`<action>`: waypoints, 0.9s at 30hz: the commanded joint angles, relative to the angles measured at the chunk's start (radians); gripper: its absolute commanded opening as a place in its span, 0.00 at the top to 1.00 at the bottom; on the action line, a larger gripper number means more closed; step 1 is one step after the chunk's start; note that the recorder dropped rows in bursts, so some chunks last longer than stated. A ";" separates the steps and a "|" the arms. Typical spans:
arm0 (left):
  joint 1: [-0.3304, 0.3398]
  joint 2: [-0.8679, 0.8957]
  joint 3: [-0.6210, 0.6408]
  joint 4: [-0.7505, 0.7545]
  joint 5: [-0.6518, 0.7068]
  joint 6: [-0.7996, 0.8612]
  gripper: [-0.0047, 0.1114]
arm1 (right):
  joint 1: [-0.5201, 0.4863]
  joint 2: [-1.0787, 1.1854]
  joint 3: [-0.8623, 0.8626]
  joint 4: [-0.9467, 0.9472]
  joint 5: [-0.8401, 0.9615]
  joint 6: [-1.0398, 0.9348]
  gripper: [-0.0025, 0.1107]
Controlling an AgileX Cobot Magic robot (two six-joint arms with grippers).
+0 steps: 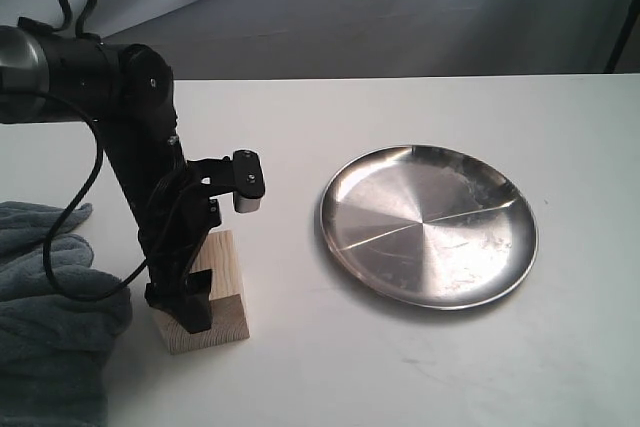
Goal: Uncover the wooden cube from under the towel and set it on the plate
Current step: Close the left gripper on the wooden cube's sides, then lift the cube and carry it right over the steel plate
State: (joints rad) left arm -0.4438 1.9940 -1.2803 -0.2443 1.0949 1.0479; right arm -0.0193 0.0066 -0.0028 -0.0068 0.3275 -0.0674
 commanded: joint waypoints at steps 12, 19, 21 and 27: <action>-0.002 0.000 -0.004 0.010 0.033 -0.060 0.52 | 0.001 -0.007 0.003 0.007 0.000 -0.004 0.98; -0.002 -0.087 -0.004 0.007 0.036 -0.083 0.79 | 0.001 -0.007 0.003 0.007 0.000 -0.004 0.98; -0.002 -0.096 -0.006 -0.001 0.031 -0.085 0.81 | 0.001 -0.007 0.003 0.007 0.000 -0.004 0.98; -0.002 -0.116 -0.045 -0.033 0.002 -0.208 0.81 | 0.001 -0.007 0.003 0.007 0.000 -0.004 0.98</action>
State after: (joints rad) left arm -0.4438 1.9011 -1.2869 -0.2507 1.1080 0.9139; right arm -0.0193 0.0066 -0.0028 -0.0068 0.3275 -0.0674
